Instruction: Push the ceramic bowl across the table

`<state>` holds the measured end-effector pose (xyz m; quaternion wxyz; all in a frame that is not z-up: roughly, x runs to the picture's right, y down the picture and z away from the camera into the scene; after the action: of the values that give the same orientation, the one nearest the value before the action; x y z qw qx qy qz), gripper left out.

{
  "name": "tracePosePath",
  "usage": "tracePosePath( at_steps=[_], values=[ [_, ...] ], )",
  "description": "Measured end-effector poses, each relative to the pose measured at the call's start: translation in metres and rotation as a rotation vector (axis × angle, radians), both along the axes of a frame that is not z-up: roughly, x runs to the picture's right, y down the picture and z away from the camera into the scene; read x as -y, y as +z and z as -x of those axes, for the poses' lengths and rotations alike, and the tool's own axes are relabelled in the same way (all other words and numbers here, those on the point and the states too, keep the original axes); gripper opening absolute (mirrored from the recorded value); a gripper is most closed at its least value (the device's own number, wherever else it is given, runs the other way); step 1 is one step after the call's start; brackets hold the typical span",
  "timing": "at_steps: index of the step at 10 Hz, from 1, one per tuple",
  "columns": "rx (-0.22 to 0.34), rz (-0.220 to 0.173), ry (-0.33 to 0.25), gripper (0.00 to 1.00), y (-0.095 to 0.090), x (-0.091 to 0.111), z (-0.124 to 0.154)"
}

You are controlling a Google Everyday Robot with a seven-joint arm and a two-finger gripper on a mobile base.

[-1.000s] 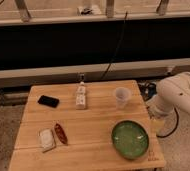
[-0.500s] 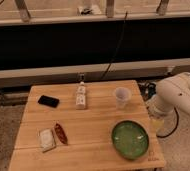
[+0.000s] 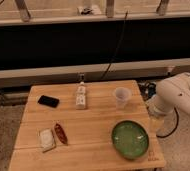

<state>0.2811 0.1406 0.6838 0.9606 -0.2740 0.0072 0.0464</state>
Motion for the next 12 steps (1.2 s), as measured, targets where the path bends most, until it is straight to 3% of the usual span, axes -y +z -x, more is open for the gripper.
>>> tracePosePath(
  at_steps=[12],
  values=[
    [0.000,-0.023,0.034,0.80,0.0037,0.0023,0.0014]
  ],
)
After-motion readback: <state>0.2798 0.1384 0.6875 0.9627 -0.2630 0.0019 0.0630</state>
